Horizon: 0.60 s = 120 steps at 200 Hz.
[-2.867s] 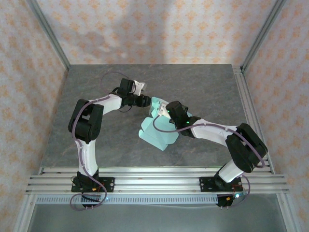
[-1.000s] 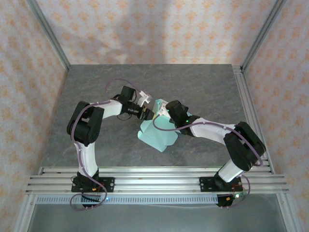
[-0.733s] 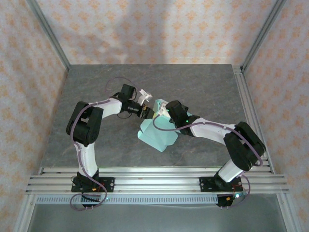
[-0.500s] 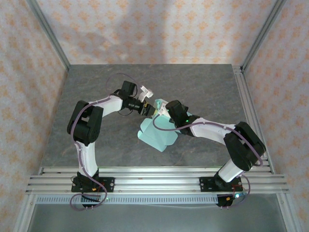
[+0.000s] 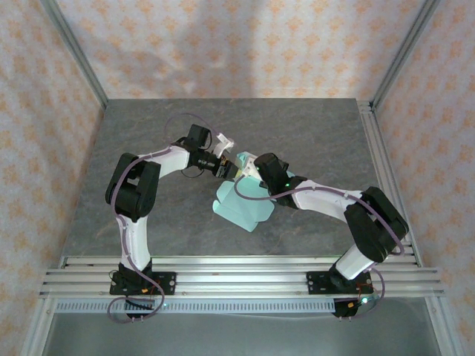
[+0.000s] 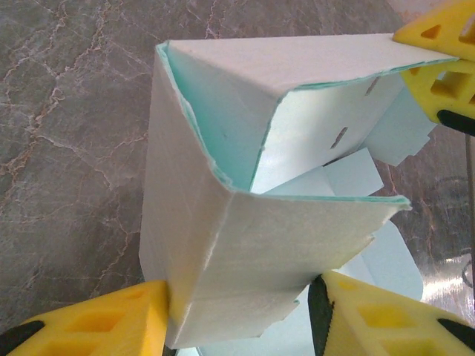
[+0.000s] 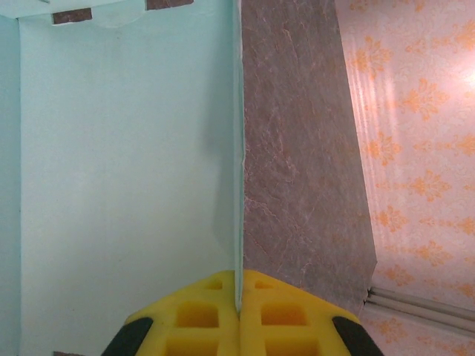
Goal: Fold the paper box
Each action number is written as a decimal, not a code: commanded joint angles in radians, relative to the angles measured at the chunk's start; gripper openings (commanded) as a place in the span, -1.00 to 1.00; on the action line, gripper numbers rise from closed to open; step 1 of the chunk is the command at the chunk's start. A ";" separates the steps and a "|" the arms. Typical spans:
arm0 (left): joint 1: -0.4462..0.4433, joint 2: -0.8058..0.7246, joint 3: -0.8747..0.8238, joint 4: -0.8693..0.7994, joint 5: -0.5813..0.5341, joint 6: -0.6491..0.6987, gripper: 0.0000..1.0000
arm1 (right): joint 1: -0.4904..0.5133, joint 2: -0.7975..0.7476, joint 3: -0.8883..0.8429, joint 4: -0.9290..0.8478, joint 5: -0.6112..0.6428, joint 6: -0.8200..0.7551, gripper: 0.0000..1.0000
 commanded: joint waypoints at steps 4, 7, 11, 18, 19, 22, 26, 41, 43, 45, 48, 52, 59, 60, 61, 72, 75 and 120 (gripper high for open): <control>-0.004 0.007 0.012 -0.057 0.001 0.026 0.03 | 0.013 0.009 0.033 -0.008 0.013 -0.012 -1.00; -0.004 0.007 0.012 -0.057 0.002 0.026 0.03 | 0.014 0.008 0.033 -0.008 0.013 -0.013 -1.00; -0.004 0.005 0.012 -0.058 0.000 0.025 0.03 | 0.016 0.008 0.033 -0.004 0.015 -0.017 -1.00; -0.004 0.002 0.008 -0.057 -0.003 0.025 0.03 | 0.021 0.010 0.031 0.001 0.023 -0.031 -1.00; -0.004 0.002 0.008 -0.057 -0.004 0.026 0.03 | 0.023 0.011 0.030 0.002 0.025 -0.033 -1.00; -0.004 -0.001 0.007 -0.058 -0.007 0.026 0.03 | 0.026 0.012 0.028 0.010 0.032 -0.043 -1.00; -0.004 -0.002 0.005 -0.058 -0.009 0.026 0.03 | 0.030 0.014 0.025 0.024 0.044 -0.057 -1.00; -0.004 -0.008 -0.005 -0.055 -0.016 0.025 0.03 | 0.039 0.025 0.010 0.088 0.082 -0.096 -1.00; -0.004 -0.008 -0.006 -0.055 -0.016 0.025 0.03 | 0.039 0.026 0.008 0.093 0.084 -0.099 -1.00; -0.004 -0.008 -0.007 -0.057 -0.017 0.024 0.03 | 0.039 0.026 0.007 0.097 0.086 -0.103 -1.00; -0.004 -0.008 -0.008 -0.055 -0.017 0.026 0.03 | 0.039 0.027 0.006 0.102 0.087 -0.107 -1.00; -0.004 -0.009 -0.010 -0.055 -0.018 0.024 0.03 | 0.039 0.029 0.005 0.109 0.090 -0.111 -1.00; -0.004 -0.010 -0.013 -0.055 -0.021 0.024 0.03 | 0.039 0.031 0.001 0.123 0.094 -0.120 -1.00; -0.004 -0.010 -0.014 -0.055 -0.021 0.024 0.03 | 0.040 0.031 0.000 0.126 0.095 -0.123 -1.00; -0.004 -0.011 -0.015 -0.055 -0.022 0.025 0.02 | 0.040 0.032 0.000 0.128 0.096 -0.125 -1.00; -0.004 -0.013 -0.021 -0.051 -0.025 0.025 0.02 | 0.044 0.041 -0.011 0.164 0.112 -0.156 -1.00; -0.004 -0.012 -0.023 -0.050 -0.026 0.025 0.02 | 0.045 0.043 -0.015 0.176 0.118 -0.165 -1.00; -0.004 -0.017 -0.021 -0.060 -0.053 0.026 0.00 | 0.056 0.065 -0.068 0.325 0.151 -0.254 -1.00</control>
